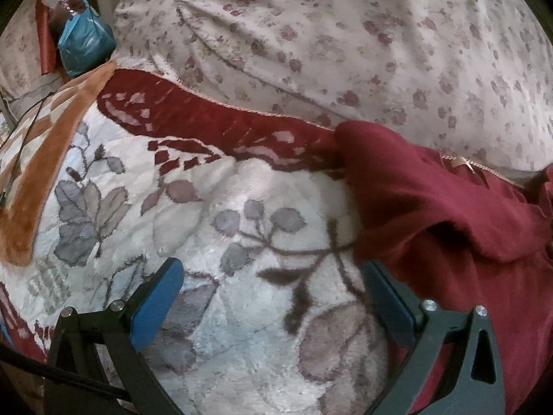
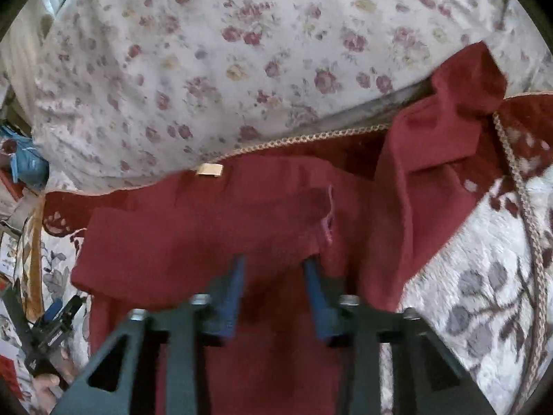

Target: Fold small clothes

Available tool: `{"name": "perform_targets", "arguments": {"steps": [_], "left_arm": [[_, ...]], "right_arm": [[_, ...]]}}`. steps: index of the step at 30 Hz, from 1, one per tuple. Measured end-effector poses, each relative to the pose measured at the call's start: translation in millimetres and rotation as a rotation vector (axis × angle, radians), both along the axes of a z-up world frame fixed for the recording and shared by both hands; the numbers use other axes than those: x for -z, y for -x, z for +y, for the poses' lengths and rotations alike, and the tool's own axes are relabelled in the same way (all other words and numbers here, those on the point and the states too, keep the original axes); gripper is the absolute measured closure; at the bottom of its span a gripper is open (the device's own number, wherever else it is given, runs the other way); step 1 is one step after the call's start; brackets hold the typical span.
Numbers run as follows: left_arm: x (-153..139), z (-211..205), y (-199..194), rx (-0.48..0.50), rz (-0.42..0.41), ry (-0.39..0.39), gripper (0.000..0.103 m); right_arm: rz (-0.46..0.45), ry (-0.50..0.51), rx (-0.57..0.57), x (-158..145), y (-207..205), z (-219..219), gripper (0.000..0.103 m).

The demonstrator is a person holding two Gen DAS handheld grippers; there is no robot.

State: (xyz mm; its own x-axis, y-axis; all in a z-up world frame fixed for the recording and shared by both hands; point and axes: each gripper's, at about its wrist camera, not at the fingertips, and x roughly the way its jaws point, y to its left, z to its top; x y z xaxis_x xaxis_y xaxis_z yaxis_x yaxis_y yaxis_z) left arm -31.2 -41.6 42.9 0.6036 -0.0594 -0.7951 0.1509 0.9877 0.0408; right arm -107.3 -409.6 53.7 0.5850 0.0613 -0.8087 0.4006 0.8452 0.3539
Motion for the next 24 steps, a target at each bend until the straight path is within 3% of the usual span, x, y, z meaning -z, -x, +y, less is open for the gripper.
{"name": "perform_targets", "arguments": {"steps": [4, 8, 11, 16, 20, 21, 24], "left_arm": [[2, -4, -11, -0.015, 0.013, 0.000, 0.000], [9, 0, -23, -0.089, 0.002, -0.114, 0.000], [13, 15, -29, -0.131, 0.045, -0.071, 0.000], [5, 20, -29, -0.128, 0.018, -0.048, 0.000], [1, 23, -29, -0.119, 0.023, 0.019, 0.000], [0, 22, -29, -0.113, 0.023, 0.036, 0.000], [-4, 15, -25, -0.075, 0.014, 0.075, 0.000]], "right_arm": [[-0.080, -0.043, -0.073, -24, 11, 25, 0.052], [-0.112, -0.005, -0.326, -39, -23, 105, 0.052], [-0.115, 0.048, -0.422, -37, -55, 155, 0.053], [-0.119, 0.012, -0.453, -24, -112, 202, 0.053], [0.030, 0.292, -0.451, 5, -123, 224, 0.065], [0.048, 0.319, -0.439, 11, -122, 221, 0.069], [0.047, 0.239, -0.401, 13, -111, 191, 0.069]]}}
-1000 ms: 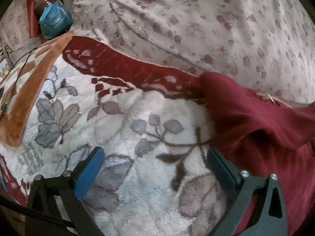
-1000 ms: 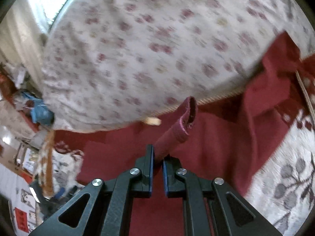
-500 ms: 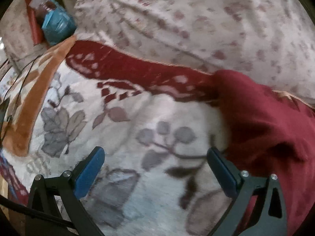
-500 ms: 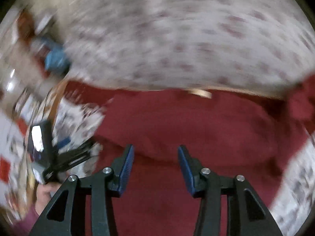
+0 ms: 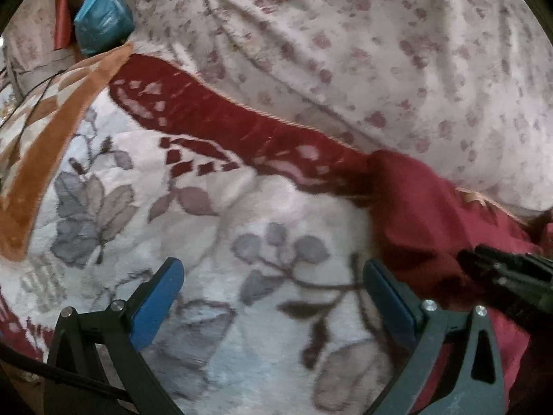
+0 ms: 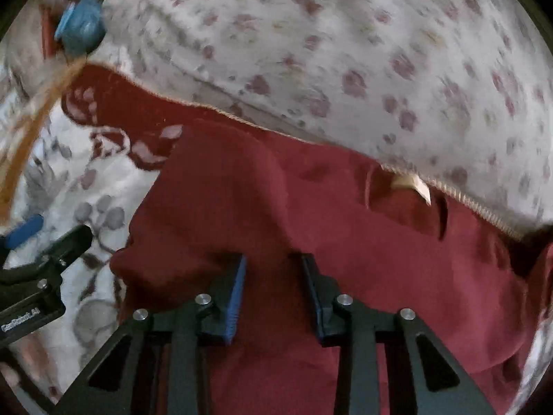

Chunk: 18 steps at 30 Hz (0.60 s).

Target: Fold small clothes

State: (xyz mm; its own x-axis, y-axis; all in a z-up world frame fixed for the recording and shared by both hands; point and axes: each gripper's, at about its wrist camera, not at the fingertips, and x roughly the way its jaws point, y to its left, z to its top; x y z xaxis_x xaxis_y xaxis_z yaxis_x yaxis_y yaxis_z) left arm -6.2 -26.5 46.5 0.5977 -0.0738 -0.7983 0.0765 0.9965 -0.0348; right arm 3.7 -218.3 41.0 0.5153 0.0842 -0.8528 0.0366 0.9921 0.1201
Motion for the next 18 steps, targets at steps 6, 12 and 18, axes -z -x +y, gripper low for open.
{"name": "perform_targets", "arguments": {"steps": [6, 12, 18], "left_arm": [[-1, -22, -1, 0.059, 0.041, 0.047, 0.000], [8, -37, -5, 0.084, 0.012, -0.067, 0.000], [20, -22, -16, 0.025, 0.049, -0.118, 0.000]], "right_arm": [[-0.089, -0.138, 0.036, -29, 1, -41, 0.057], [-0.059, -0.132, -0.100, -10, -54, -21, 0.055], [-0.046, 0.018, -0.091, 7, -78, -6, 0.096]]}}
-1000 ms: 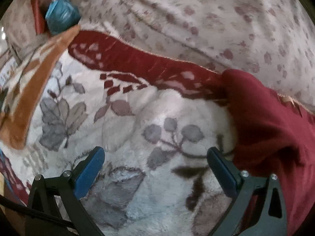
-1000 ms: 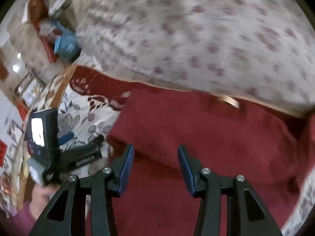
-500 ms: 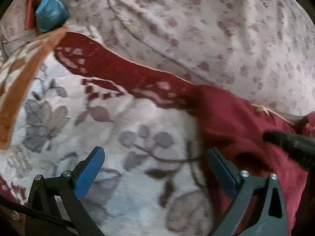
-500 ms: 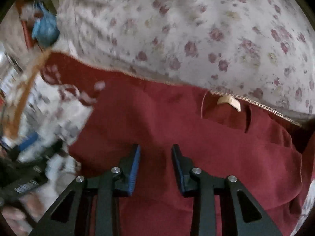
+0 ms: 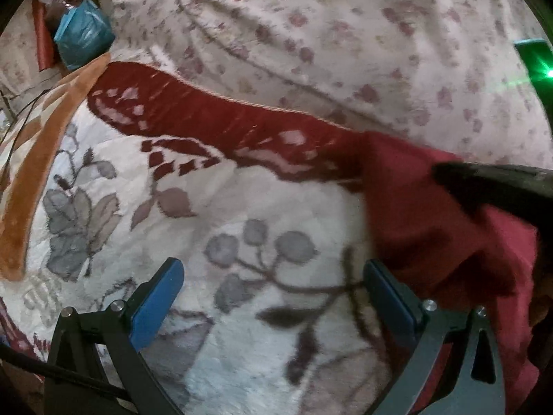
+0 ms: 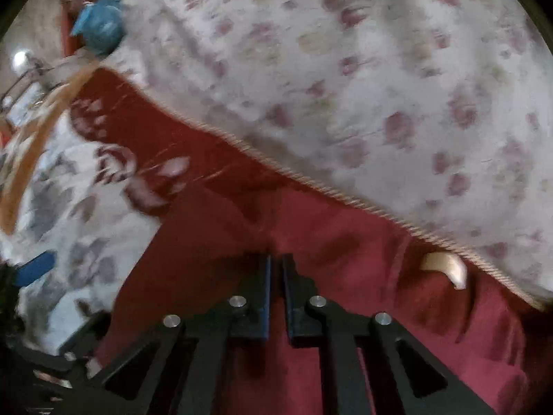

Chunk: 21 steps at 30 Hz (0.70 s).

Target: Fold small clothes

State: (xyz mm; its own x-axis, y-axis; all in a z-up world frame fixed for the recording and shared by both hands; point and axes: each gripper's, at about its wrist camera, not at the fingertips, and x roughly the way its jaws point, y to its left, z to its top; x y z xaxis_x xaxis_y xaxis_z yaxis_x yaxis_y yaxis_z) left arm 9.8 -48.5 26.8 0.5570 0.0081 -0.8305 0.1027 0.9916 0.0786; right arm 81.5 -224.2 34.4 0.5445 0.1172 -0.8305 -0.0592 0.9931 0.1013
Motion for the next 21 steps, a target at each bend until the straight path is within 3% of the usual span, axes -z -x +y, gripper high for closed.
{"name": "perform_targets", "arguments": {"steps": [3, 6, 8, 10, 13, 17, 21], "left_arm": [[5, 1, -2, -0.011, 0.022, -0.001, 0.000], [-4, 4, 2, -0.008, -0.001, 0.037, 0.000], [-12, 7, 4, -0.010, -0.030, 0.065, 0.000], [-16, 9, 4, -0.013, -0.045, 0.084, 0.000], [-18, 11, 5, -0.007, -0.036, 0.144, 0.000], [-19, 6, 9, 0.008, -0.034, 0.184, 0.000], [-14, 0, 9, 0.016, -0.020, 0.164, 0.000]], "right_arm": [[0.038, -0.044, 0.105, 15, -5, -16, 0.096], [0.027, -0.088, 0.095, 16, 7, -21, 0.095], [0.018, -0.146, 0.103, 4, 23, -30, 0.086], [-0.018, -0.176, 0.107, -11, 45, -37, 0.064], [-0.080, -0.117, 0.113, -31, 89, -50, 0.047], [-0.103, -0.010, 0.269, -35, 136, -108, 0.044], [-0.038, 0.066, 0.472, -15, 155, -180, 0.043]]}}
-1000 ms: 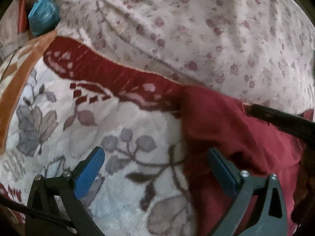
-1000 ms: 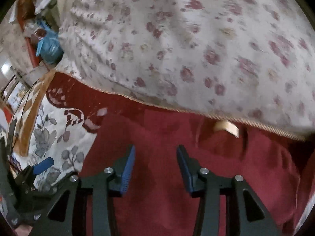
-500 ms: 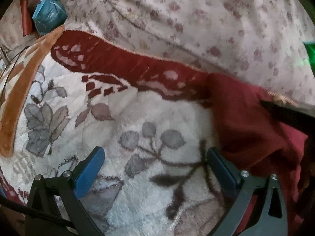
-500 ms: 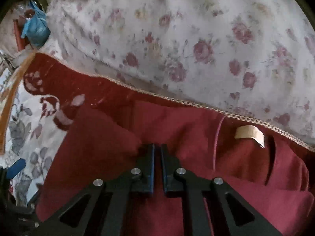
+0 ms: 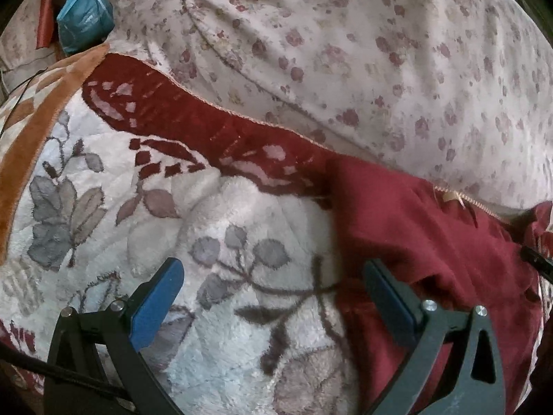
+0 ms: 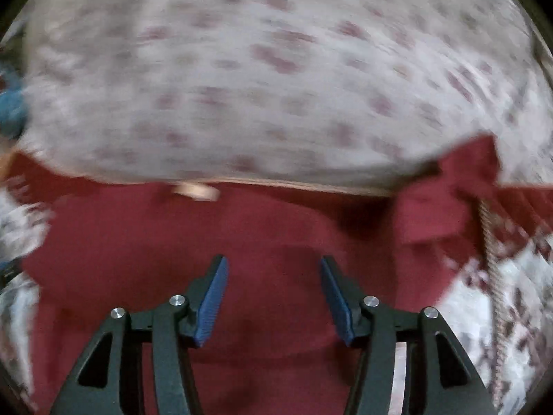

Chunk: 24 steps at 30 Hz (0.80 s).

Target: Fold small clothes

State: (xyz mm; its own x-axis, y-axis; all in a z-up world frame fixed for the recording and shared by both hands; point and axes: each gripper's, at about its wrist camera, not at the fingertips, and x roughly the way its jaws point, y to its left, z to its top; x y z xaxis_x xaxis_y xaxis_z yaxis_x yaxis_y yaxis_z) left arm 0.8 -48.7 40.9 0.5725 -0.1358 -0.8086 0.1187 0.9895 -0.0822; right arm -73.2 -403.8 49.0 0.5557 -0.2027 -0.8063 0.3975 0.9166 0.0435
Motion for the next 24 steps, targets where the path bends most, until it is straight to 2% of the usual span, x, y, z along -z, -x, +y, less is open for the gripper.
{"name": "perform_targets", "arguments": {"steps": [2, 3, 4, 5, 7, 9, 10, 12, 14, 15, 18, 19, 21, 24], "left_arm": [[3, -1, -1, -0.001, 0.006, -0.003, 0.000], [3, -1, -2, -0.003, 0.007, -0.003, 0.000], [4, 0, -2, -0.006, 0.008, -0.004, 0.000], [4, 1, -3, -0.011, 0.011, -0.005, 0.000], [5, 4, -5, -0.022, 0.017, -0.003, 0.000], [6, 5, -7, -0.030, 0.028, -0.002, 0.000], [7, 5, -8, -0.027, 0.033, 0.002, 0.000], [7, 4, -8, -0.015, 0.042, -0.001, 0.000], [6, 4, -6, 0.004, 0.040, -0.012, 0.000], [5, 3, -5, 0.014, 0.040, -0.012, 0.000], [-2, 4, 1, 0.060, 0.043, -0.009, 0.000], [-4, 4, 3, 0.069, 0.038, -0.020, 0.000], [-6, 7, 3, 0.061, 0.028, -0.055, 0.000], [-12, 28, -1, -0.029, 0.011, -0.055, 0.000]], "right_arm": [[0.027, -0.035, 0.022, 13, 0, -18, 0.044], [0.033, -0.043, 0.014, 16, -1, -19, 0.054], [0.054, -0.048, -0.001, 24, -4, -19, 0.087], [0.063, -0.067, -0.015, 27, -5, -19, 0.093], [0.011, -0.057, -0.005, 17, 1, -18, 0.097], [-0.052, -0.035, 0.015, 2, 9, -21, 0.097], [-0.055, -0.028, 0.035, 2, 10, -24, 0.097], [0.004, -0.017, 0.067, 12, 1, -30, 0.096], [0.057, -0.050, 0.080, 21, -3, -33, 0.095], [0.046, -0.059, 0.092, 17, -1, -31, 0.090], [-0.048, -0.104, 0.097, -5, 19, -20, 0.061], [-0.077, -0.137, 0.065, -12, 24, -10, 0.059], [-0.138, -0.263, -0.112, -25, 33, 30, 0.059], [-0.183, -0.393, -0.357, -28, 29, 104, 0.059]]}}
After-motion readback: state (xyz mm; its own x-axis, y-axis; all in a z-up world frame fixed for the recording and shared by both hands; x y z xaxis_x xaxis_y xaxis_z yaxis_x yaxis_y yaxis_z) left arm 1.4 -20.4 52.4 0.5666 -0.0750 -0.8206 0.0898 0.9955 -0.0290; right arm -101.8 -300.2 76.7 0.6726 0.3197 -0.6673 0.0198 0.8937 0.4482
